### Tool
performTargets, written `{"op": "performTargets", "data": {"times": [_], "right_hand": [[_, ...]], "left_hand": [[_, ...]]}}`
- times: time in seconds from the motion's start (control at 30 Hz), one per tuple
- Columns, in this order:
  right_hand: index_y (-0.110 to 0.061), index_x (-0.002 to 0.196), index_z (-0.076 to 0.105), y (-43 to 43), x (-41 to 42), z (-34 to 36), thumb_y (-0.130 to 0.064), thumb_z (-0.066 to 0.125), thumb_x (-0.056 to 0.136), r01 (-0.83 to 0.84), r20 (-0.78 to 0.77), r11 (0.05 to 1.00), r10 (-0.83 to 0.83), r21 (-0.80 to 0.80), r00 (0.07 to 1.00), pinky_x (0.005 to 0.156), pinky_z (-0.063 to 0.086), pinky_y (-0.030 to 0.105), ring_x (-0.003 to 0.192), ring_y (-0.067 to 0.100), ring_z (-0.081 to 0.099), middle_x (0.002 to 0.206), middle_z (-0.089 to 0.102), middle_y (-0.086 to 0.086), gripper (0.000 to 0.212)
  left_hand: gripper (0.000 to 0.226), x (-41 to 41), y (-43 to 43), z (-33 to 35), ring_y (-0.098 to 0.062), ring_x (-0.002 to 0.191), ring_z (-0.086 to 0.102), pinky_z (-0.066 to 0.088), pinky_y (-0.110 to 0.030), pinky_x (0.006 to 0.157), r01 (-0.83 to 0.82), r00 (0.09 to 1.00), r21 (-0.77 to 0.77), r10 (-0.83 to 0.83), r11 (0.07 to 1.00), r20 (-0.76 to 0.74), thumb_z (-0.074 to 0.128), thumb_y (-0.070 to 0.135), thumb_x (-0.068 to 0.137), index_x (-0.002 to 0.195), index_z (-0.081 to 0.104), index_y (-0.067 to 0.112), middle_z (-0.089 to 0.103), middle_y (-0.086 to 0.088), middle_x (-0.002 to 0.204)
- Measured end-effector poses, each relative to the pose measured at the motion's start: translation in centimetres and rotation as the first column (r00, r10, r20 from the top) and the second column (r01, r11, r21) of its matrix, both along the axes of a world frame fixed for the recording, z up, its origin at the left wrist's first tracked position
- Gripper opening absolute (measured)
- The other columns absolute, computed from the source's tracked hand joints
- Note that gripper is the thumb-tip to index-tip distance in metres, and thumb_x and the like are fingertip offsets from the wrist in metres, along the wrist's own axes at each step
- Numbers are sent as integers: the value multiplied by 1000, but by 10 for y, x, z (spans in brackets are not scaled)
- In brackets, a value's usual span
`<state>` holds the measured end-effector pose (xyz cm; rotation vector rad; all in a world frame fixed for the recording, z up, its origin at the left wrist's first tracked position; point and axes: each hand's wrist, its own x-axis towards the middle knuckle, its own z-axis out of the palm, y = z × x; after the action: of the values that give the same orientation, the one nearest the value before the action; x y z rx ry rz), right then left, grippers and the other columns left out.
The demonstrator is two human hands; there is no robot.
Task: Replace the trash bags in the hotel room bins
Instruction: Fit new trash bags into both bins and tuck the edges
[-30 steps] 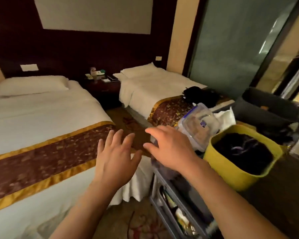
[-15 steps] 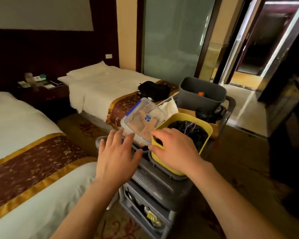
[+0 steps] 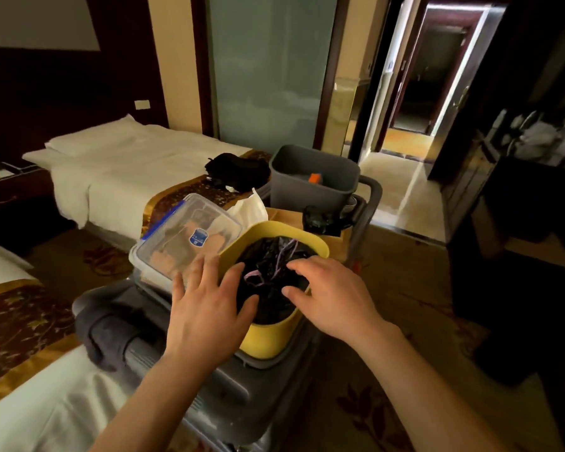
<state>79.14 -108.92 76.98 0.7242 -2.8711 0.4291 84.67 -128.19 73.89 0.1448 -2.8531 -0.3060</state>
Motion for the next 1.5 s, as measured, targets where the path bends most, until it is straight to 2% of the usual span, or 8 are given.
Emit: {"op": "performTargets", "data": {"times": [0.43,0.87,1.0,1.1,1.23,1.37,1.43,1.5], "right_hand": [[-33,135,54,138,-152,-17,-53,56,93,-174,54,984,172,48,984,81,52,33,115,15,57,123,61,-10,47],[-32,146,38,105,-291,-44,-47,57,94,-328,29,937,327,117,944,93,51,43,131,27,41,147,41,0,57],[-40,151,23,95,-323,-55,-54,55,93,-341,141,915,317,214,938,99,48,50,136,36,34,156,29,6,68],[-39,150,30,92,-342,-65,-48,58,94,-354,204,905,310,237,929,99,48,50,134,36,39,153,34,7,63],[-22,124,60,95,-355,-73,-21,61,93,-426,132,902,414,77,901,88,52,36,112,26,61,121,61,4,31],[-19,108,65,115,-362,-66,-11,62,89,-438,45,891,445,-120,894,77,48,19,98,17,63,104,63,-2,20],[-19,107,67,133,-362,-55,-11,66,87,-401,-1,875,416,-271,909,75,38,6,96,10,62,102,65,-5,22],[-19,107,69,156,-362,-39,-12,69,85,-348,-30,831,373,-433,927,75,36,1,95,5,62,100,67,-8,22]], "left_hand": [[65,-97,157,-3,-29,152,8,6,-61,120,-290,954,56,284,955,91,34,67,93,150,26,38,21,-4,162],[64,-203,179,-31,-30,151,10,13,-57,120,-406,907,42,398,913,135,31,65,94,150,27,35,24,-5,161],[64,-230,184,-34,-31,152,5,11,-57,121,-392,910,39,382,919,161,31,64,93,150,28,34,17,-7,164],[62,-248,181,-33,-29,152,1,8,-56,122,-390,905,9,381,921,190,33,63,94,149,30,35,14,-7,164],[58,-260,181,-32,-30,152,-1,3,-53,123,-407,879,-31,401,913,256,31,63,95,147,33,37,16,-5,164],[57,-266,186,-25,-29,152,6,5,-49,123,-435,873,-33,431,900,227,37,61,93,145,38,37,32,0,158],[64,-274,197,-16,-23,149,18,18,-42,121,-421,901,135,396,897,179,50,59,90,147,30,39,35,4,154],[80,-288,215,-5,-15,140,31,33,-36,113,-357,931,467,350,809,105,68,52,82,149,25,40,34,8,151]]}}
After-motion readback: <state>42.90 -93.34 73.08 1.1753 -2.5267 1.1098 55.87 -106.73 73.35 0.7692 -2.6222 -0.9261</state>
